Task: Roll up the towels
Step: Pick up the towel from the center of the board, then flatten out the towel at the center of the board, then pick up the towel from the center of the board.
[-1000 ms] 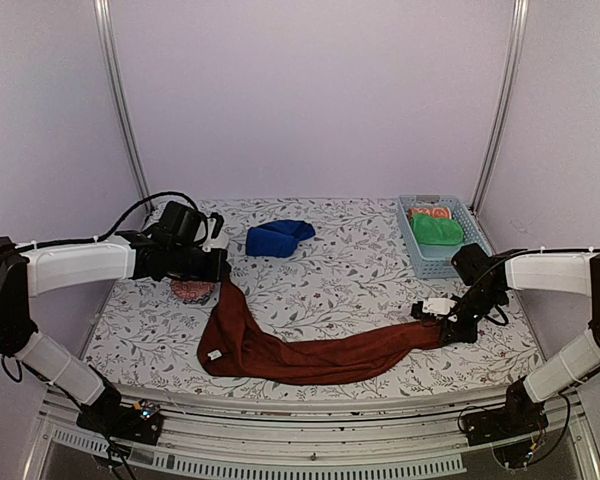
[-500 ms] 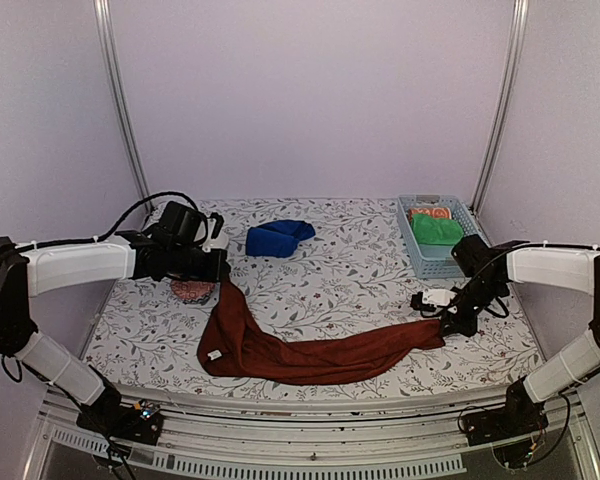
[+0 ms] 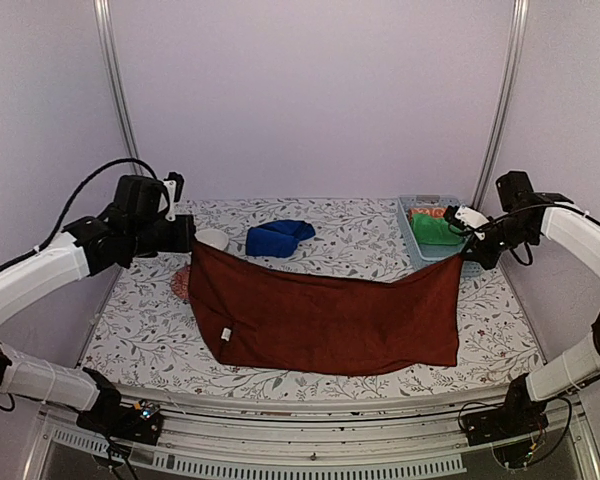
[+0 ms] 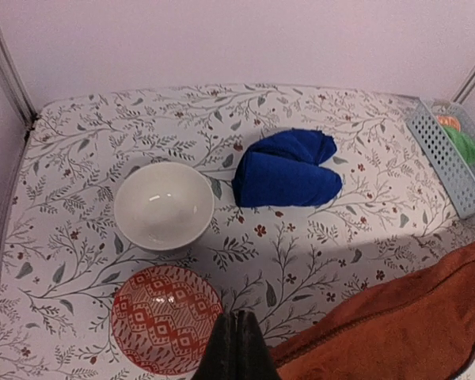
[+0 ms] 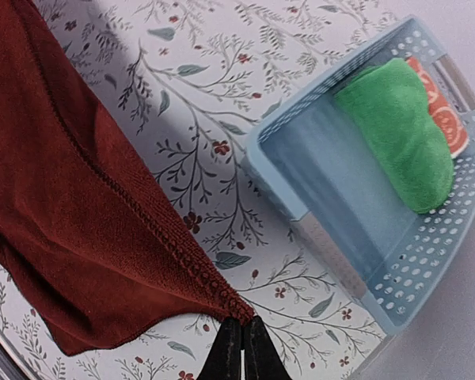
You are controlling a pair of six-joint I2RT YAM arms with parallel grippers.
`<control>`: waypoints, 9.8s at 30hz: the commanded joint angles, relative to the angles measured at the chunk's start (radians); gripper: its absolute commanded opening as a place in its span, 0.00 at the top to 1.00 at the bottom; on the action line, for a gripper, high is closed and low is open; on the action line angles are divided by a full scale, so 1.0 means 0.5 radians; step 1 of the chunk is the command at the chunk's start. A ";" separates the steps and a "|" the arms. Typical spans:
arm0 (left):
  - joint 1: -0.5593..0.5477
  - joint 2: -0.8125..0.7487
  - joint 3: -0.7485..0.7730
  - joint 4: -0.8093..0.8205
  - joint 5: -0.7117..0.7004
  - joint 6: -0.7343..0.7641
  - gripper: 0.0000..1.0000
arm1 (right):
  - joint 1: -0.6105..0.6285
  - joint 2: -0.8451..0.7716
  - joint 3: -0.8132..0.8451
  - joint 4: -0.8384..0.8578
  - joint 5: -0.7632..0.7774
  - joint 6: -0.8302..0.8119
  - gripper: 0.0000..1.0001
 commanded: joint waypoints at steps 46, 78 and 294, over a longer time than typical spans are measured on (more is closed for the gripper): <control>0.156 0.447 -0.063 -0.091 -0.113 -0.053 1.00 | -0.215 0.135 -0.465 0.533 0.236 0.002 0.95; 0.189 0.352 -0.208 -0.266 0.644 -0.216 1.00 | -0.123 0.343 -0.299 0.437 0.110 0.313 0.78; 0.480 1.262 -0.164 0.319 0.892 -0.139 0.92 | -0.412 1.305 0.432 0.426 -0.082 0.579 0.93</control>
